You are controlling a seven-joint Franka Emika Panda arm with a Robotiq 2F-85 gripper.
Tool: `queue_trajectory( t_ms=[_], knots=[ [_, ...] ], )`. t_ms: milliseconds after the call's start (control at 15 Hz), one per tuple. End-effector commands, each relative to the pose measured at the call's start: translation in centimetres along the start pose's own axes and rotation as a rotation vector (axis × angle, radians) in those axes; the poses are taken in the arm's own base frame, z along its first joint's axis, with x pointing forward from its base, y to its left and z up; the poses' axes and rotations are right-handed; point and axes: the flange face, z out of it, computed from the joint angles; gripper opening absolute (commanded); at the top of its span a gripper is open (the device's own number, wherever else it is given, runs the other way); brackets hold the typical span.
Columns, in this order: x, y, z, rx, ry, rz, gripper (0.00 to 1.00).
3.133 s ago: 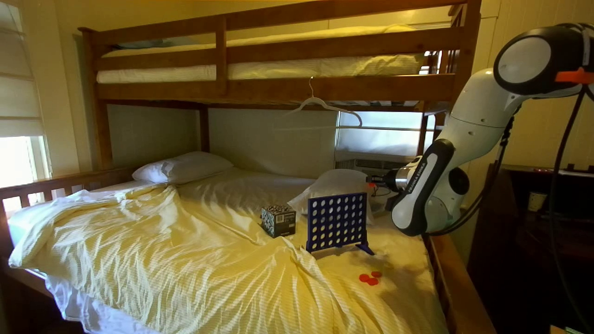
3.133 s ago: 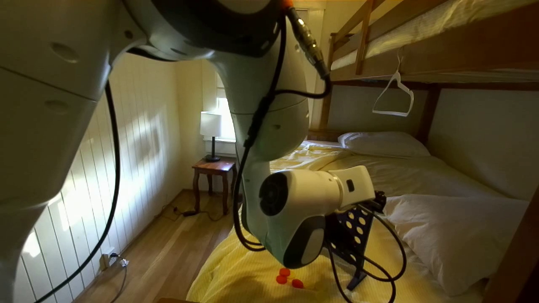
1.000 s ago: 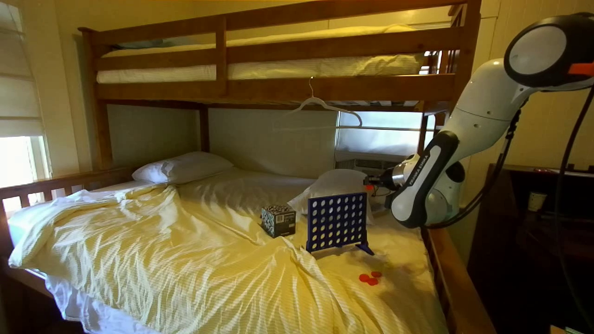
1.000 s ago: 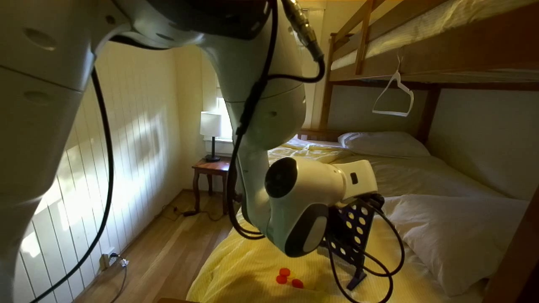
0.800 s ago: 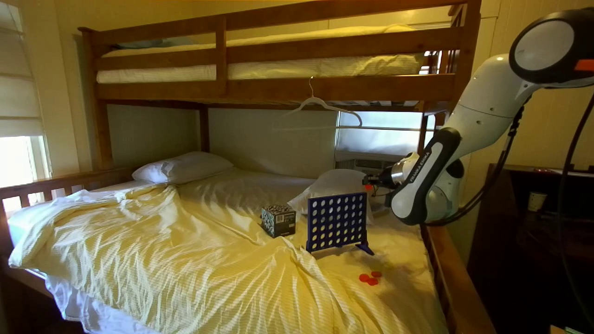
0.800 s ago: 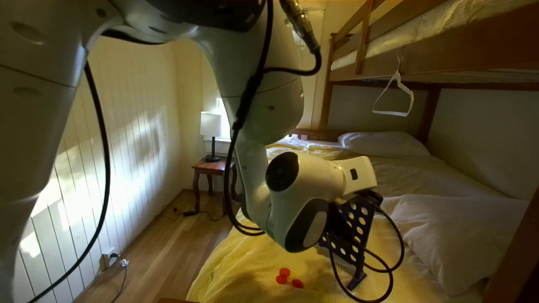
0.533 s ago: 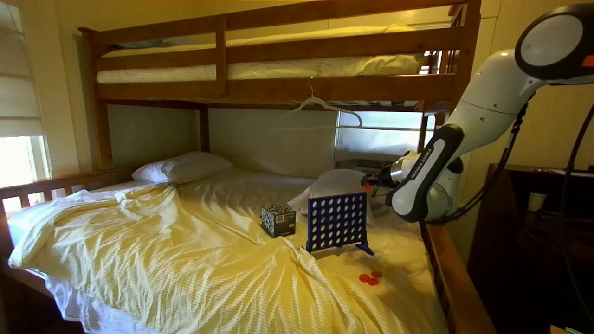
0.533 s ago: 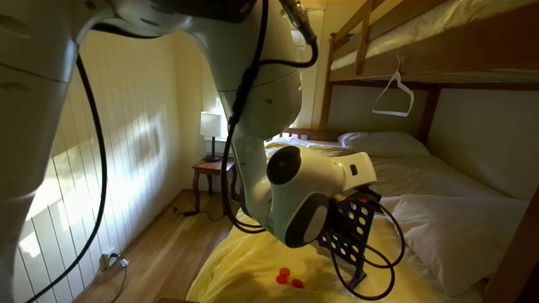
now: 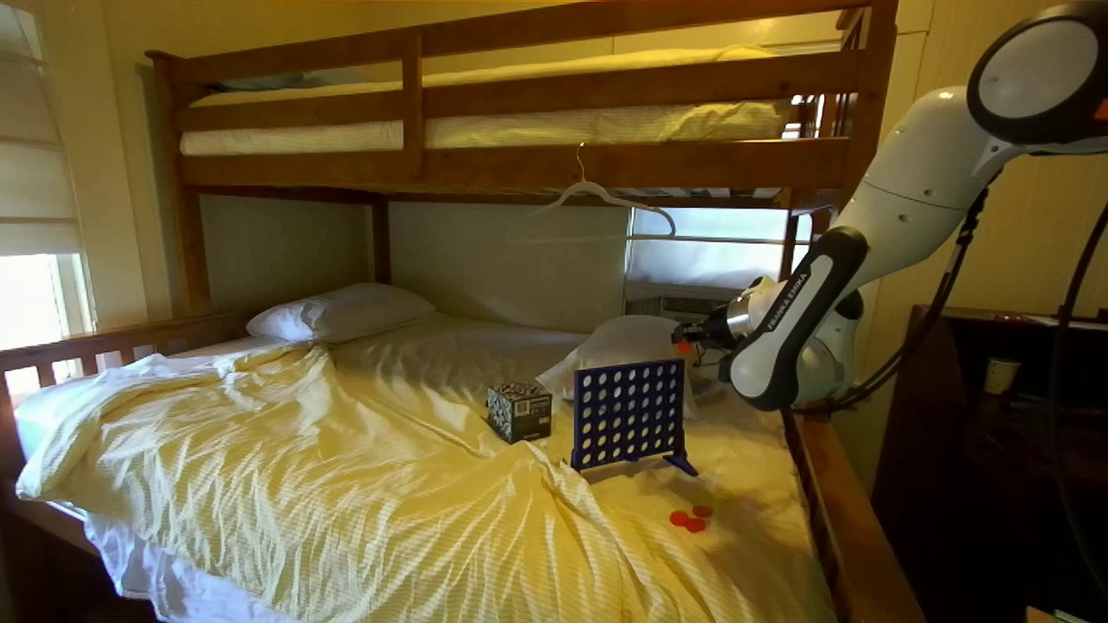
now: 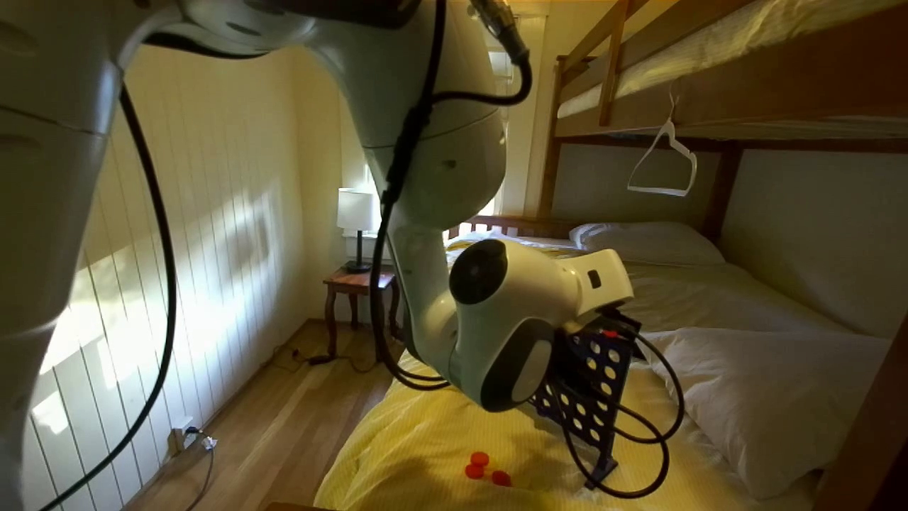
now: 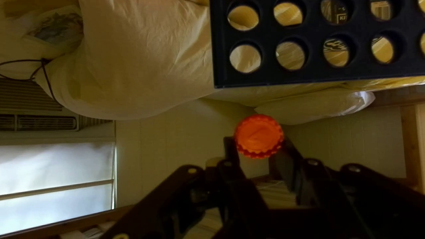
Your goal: Pick up the orange chip into the connect four game
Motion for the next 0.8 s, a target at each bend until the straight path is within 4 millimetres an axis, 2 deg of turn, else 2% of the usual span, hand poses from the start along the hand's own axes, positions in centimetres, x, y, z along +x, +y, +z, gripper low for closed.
queue_trajectory(
  t_ms=[0,267,733],
  knots=[
    [0.3,-0.4,-0.5,0.018,0.063,-0.023,0.09],
    [-0.1,-0.8,-0.6,0.027,0.123,-0.036,0.09],
    [-1.3,-0.8,0.0,0.002,0.110,-0.091,0.09]
  ],
)
